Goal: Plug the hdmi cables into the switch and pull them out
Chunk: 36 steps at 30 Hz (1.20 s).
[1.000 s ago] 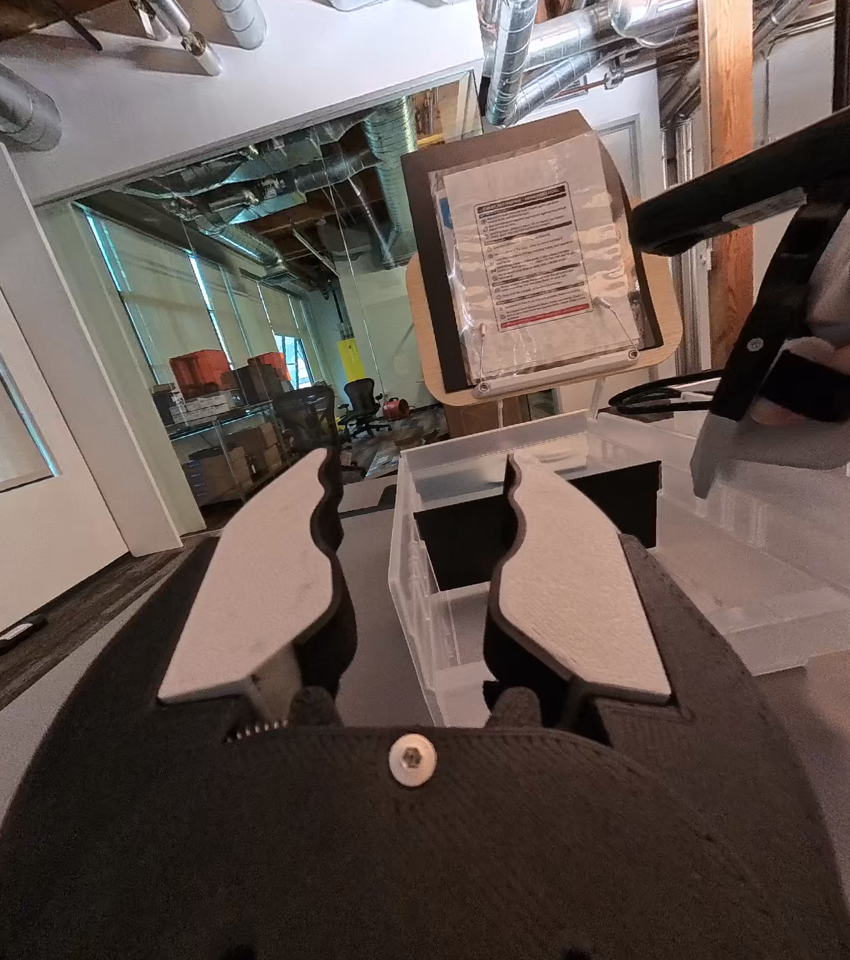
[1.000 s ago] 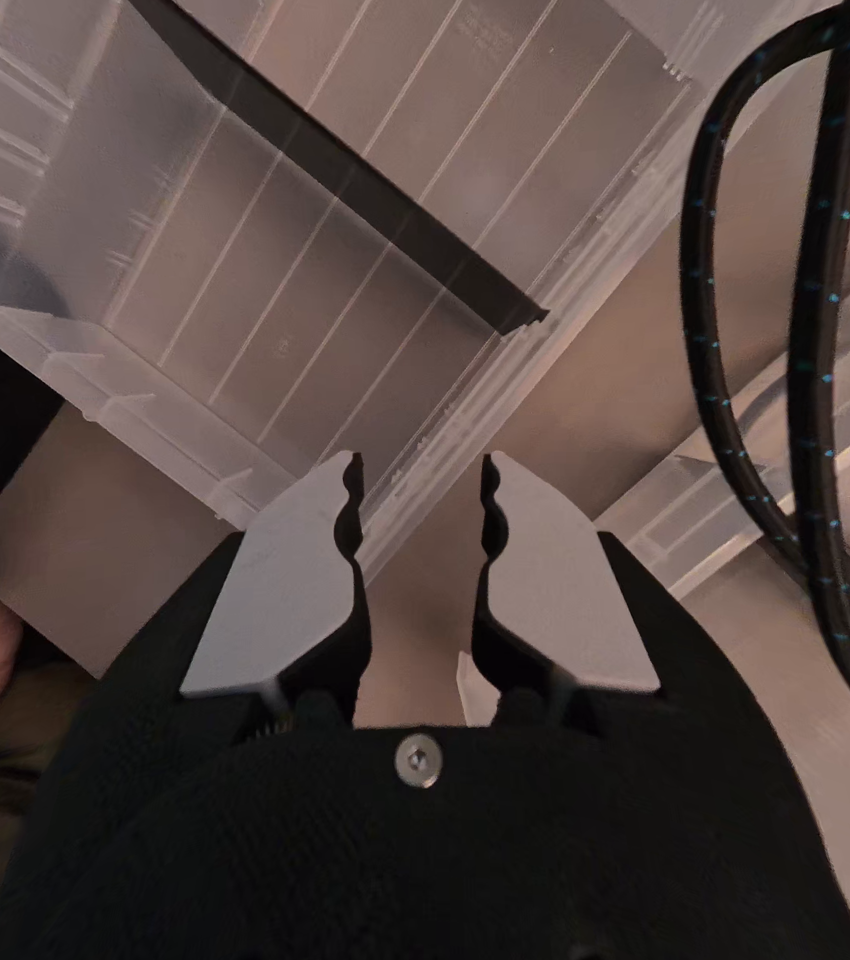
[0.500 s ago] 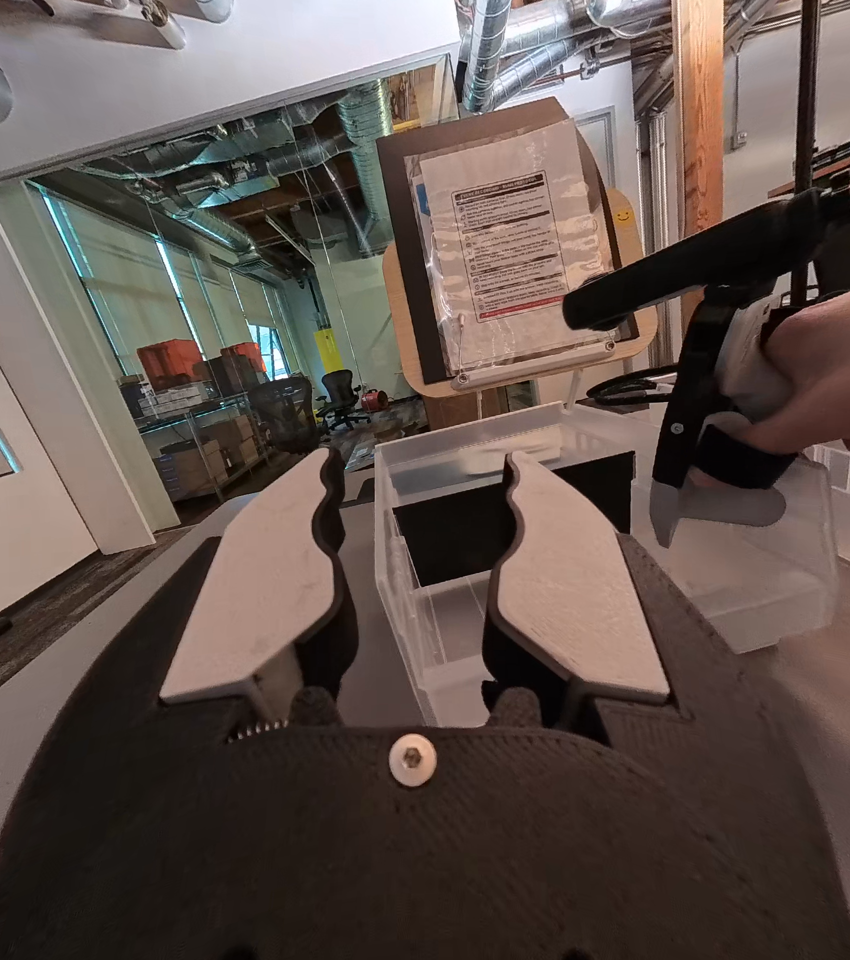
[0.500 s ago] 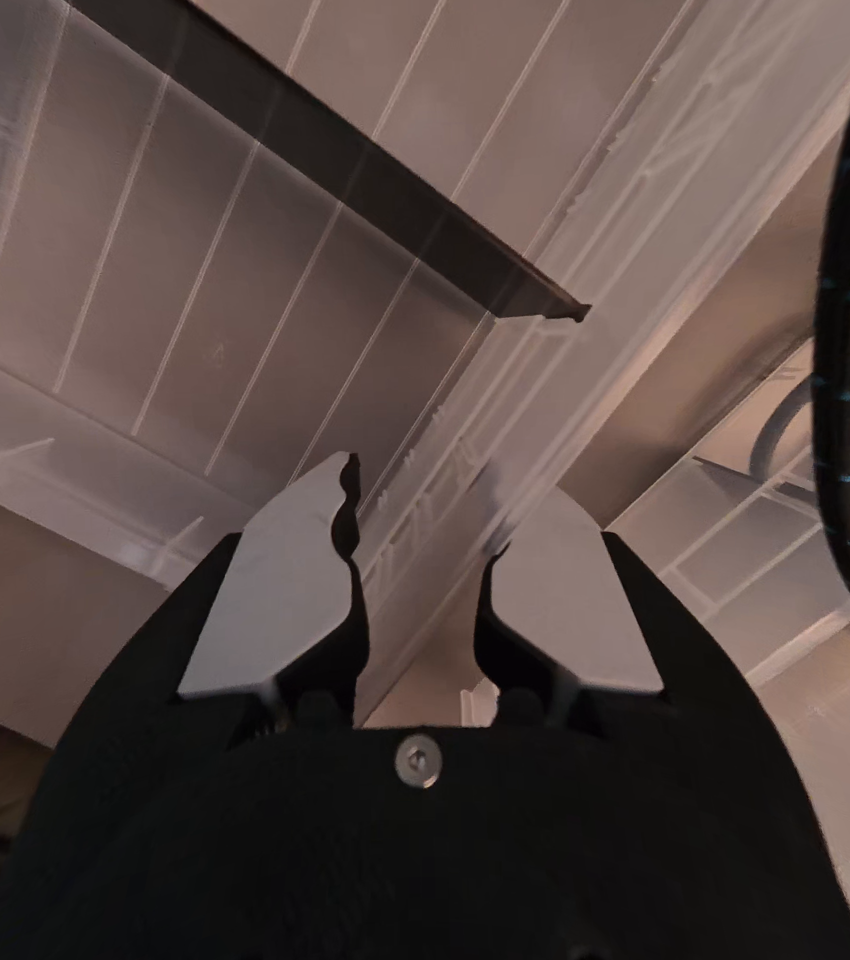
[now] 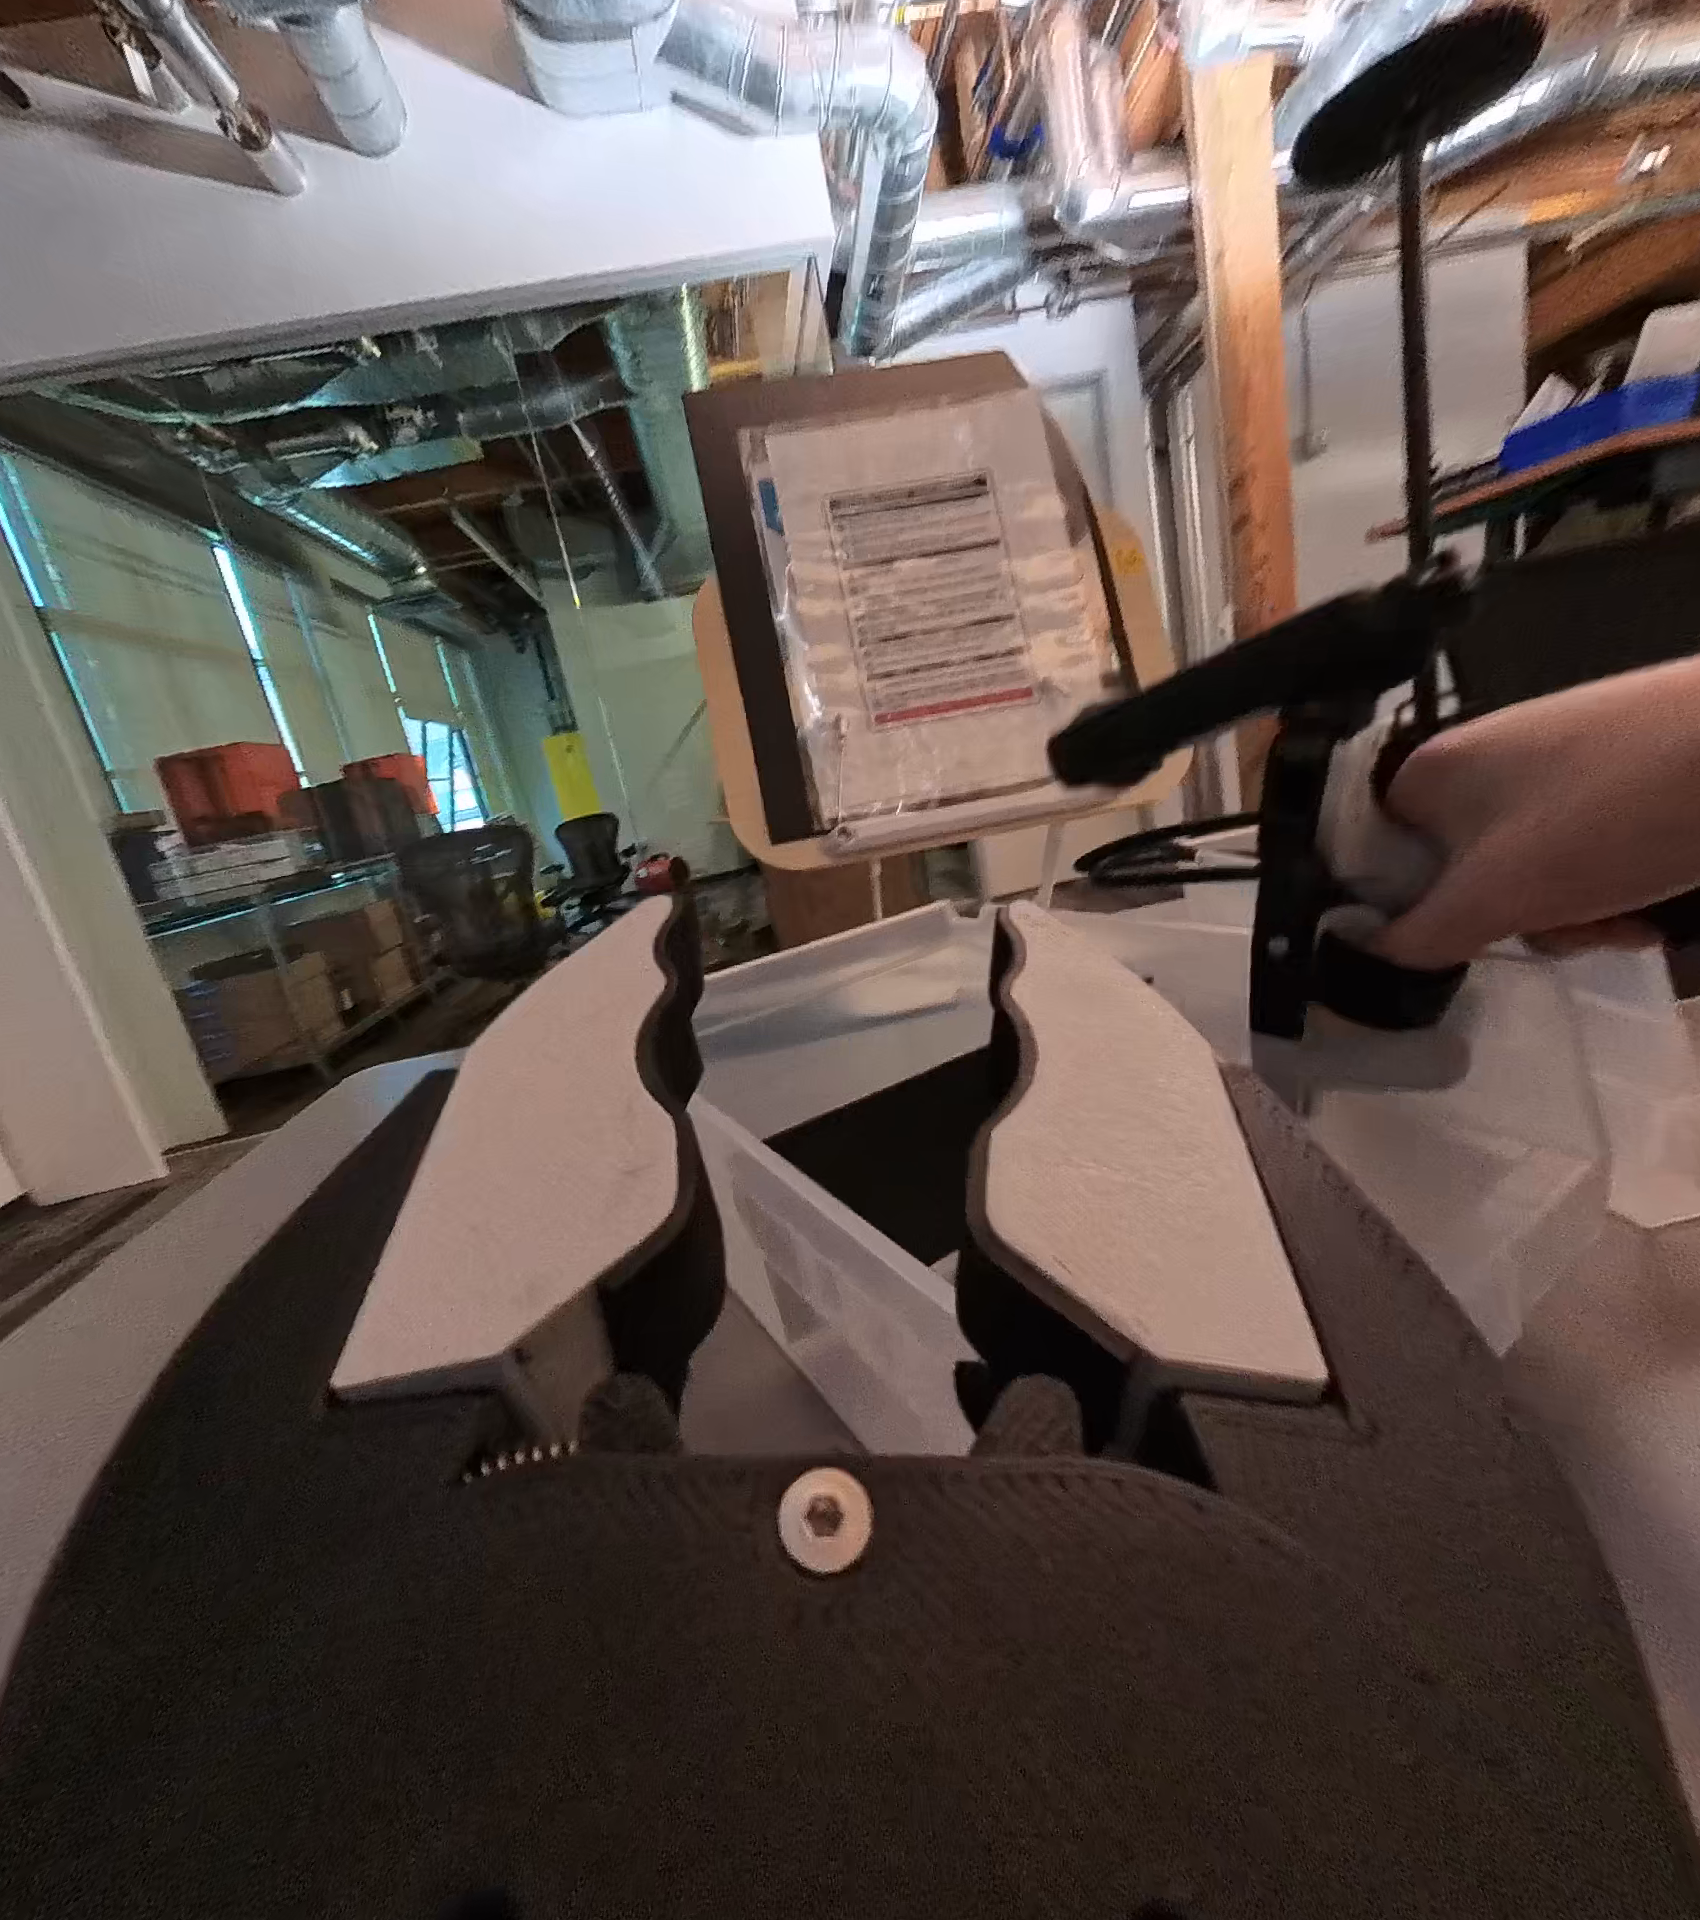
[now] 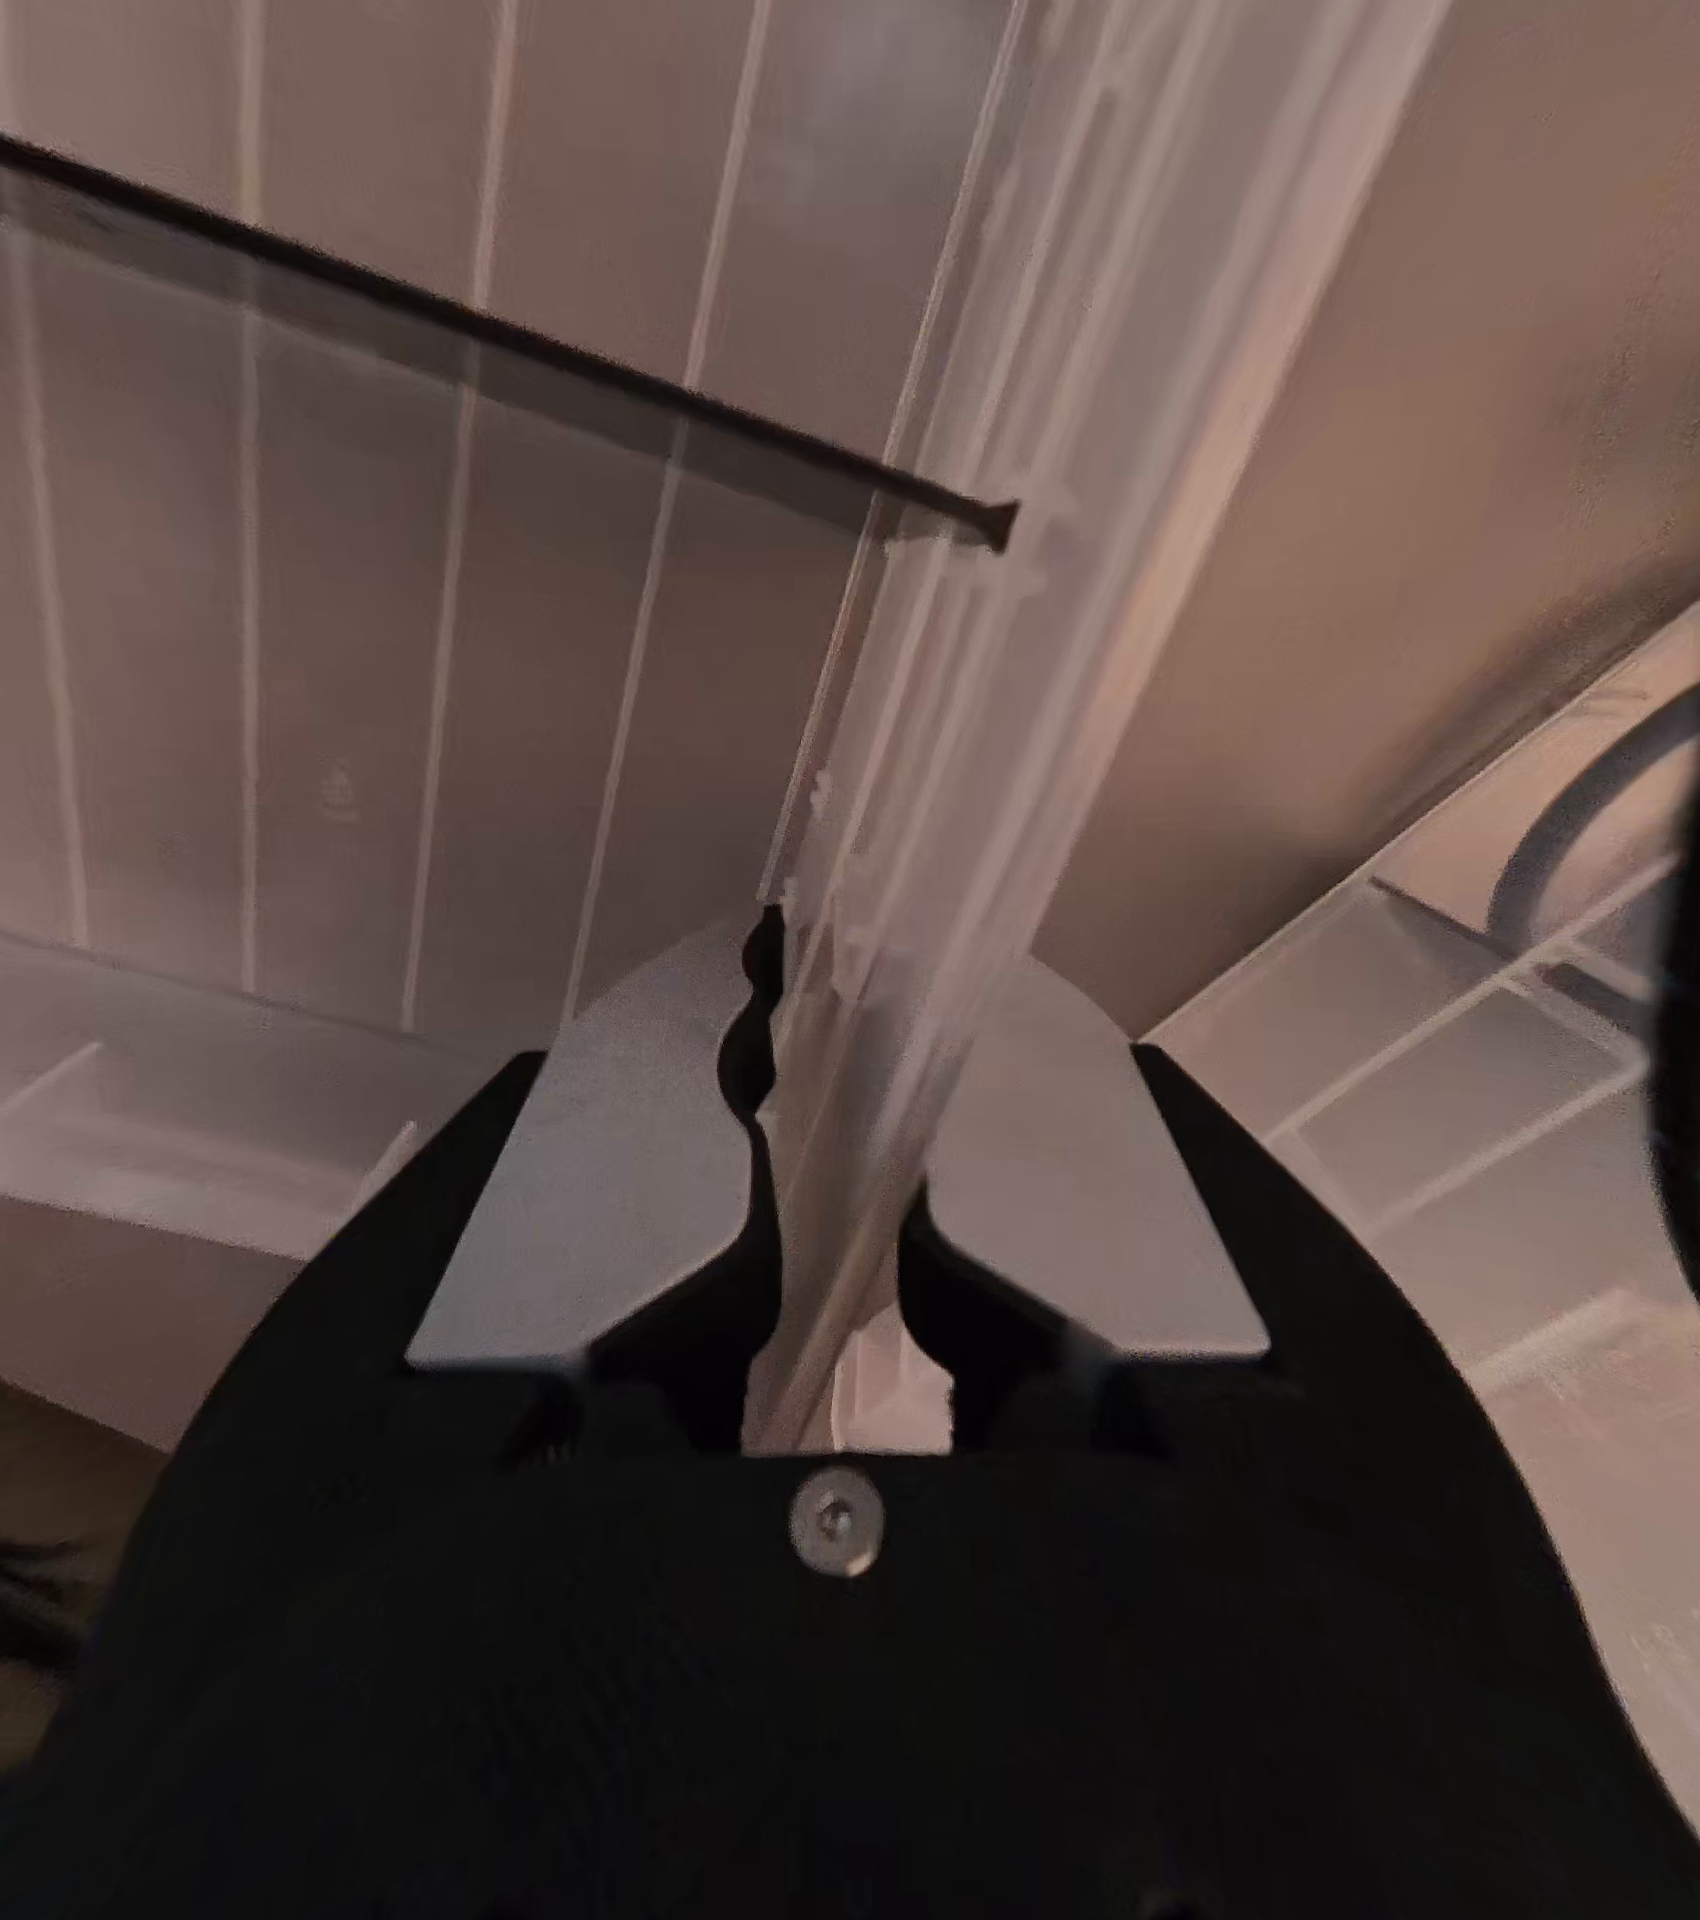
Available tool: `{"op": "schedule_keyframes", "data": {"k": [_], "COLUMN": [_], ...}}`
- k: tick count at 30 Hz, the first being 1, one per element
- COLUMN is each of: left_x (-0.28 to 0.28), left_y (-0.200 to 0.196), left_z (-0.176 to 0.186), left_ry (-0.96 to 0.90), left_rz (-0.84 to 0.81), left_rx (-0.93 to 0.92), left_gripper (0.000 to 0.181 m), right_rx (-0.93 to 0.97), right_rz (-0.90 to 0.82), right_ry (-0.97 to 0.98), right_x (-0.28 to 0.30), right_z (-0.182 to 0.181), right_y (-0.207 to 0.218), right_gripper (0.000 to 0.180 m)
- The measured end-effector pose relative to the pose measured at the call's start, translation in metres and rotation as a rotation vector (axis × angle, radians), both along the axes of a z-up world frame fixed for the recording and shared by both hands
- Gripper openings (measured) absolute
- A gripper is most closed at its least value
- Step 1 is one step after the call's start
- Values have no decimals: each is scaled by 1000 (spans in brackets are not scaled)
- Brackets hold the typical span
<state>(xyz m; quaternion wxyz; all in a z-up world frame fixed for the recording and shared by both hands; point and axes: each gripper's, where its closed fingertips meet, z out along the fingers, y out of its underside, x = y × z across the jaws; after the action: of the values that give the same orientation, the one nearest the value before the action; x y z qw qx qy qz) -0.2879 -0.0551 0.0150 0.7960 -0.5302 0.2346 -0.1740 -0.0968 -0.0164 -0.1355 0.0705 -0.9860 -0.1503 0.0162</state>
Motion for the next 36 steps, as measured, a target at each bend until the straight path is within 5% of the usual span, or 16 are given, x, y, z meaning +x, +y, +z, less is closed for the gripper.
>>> {"op": "schedule_keyframes", "data": {"k": [4, 11, 23, 36], "left_x": [-4, 9, -12, -39], "left_y": [-4, -7, -27, -34], "left_z": [6, 1, 26, 37], "left_ry": [-77, -71, -521, -587], "left_rz": [-69, -168, -788, -763], "left_rx": [-8, -52, -257, -126], "left_gripper": [52, 50, 29, 14], "right_rx": [-93, -78, -107, -106], "right_rz": [-7, 9, 73, 147], "right_ry": [82, 68, 127, 126], "right_x": [-11, -13, -22, -20], "right_z": [-5, -5, -4, 2], "right_y": [-10, -7, -13, -21], "right_gripper": [7, 7, 4, 4]}}
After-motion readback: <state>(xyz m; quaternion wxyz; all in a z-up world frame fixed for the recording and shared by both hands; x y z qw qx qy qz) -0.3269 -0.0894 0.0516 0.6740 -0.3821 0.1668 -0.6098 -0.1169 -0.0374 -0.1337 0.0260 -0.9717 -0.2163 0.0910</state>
